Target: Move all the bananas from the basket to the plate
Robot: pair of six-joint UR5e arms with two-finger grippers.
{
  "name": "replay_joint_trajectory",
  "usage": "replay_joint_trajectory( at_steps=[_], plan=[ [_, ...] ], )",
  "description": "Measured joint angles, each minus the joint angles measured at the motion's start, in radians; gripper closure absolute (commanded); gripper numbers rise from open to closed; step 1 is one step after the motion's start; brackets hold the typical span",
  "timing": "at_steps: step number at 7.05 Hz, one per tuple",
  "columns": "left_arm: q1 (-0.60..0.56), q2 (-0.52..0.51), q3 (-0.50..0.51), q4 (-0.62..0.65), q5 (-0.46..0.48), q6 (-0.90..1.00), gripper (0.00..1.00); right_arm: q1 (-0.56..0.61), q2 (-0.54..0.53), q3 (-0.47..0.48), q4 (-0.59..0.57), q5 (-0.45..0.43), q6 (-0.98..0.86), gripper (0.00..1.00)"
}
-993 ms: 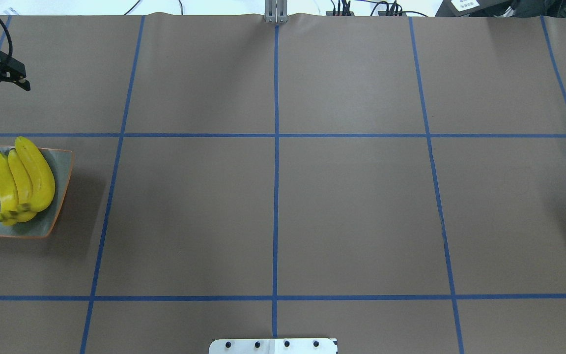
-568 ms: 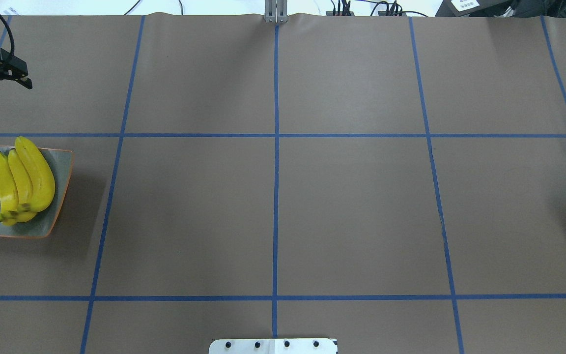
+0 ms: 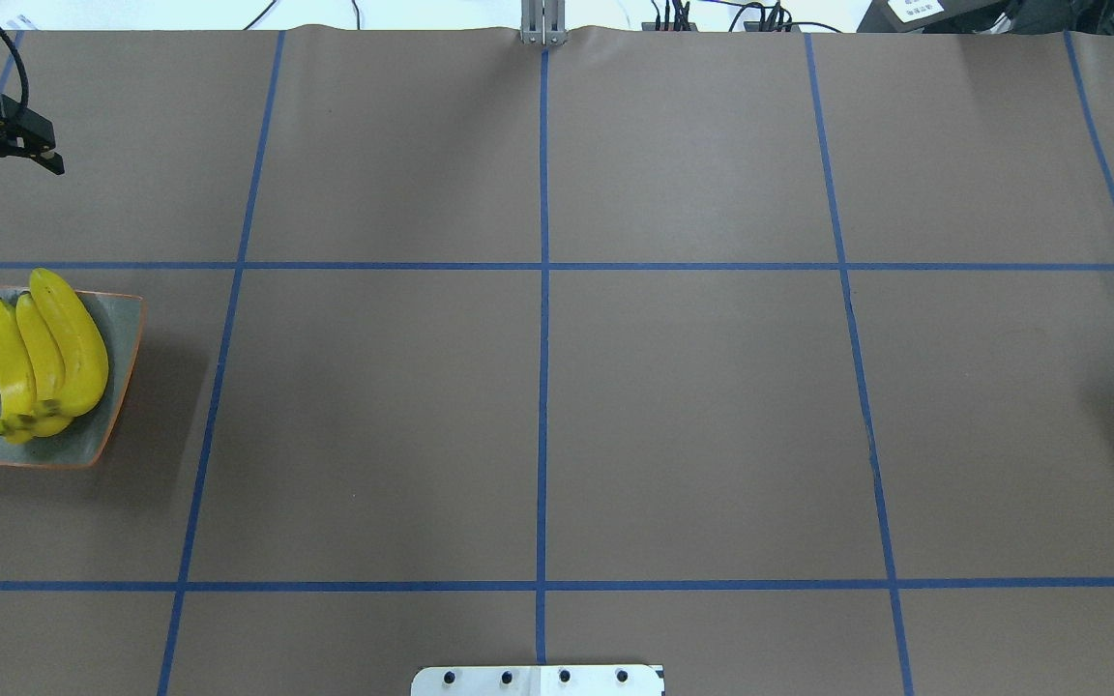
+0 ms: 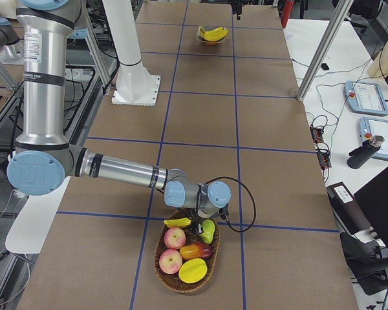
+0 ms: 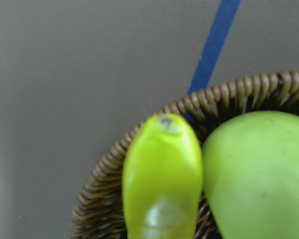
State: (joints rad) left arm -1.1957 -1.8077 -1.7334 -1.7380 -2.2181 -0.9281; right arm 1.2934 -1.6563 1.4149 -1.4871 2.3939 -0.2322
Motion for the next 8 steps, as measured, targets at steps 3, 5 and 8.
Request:
replay_joint_trajectory(
  at_steps=[3,5,8],
  plan=[
    [0.001,0.001,0.000,0.000,0.000,0.000,0.00,0.013,-0.023,0.083,-0.007,0.002,-0.009,1.00],
    [0.001,0.002,-0.001,0.000,-0.001,-0.003,0.00,0.068,-0.091,0.201,-0.020,0.003,-0.008,1.00],
    [0.003,0.002,-0.002,-0.002,-0.003,-0.004,0.00,0.153,-0.063,0.335,-0.090,0.022,0.069,1.00]
  ],
)
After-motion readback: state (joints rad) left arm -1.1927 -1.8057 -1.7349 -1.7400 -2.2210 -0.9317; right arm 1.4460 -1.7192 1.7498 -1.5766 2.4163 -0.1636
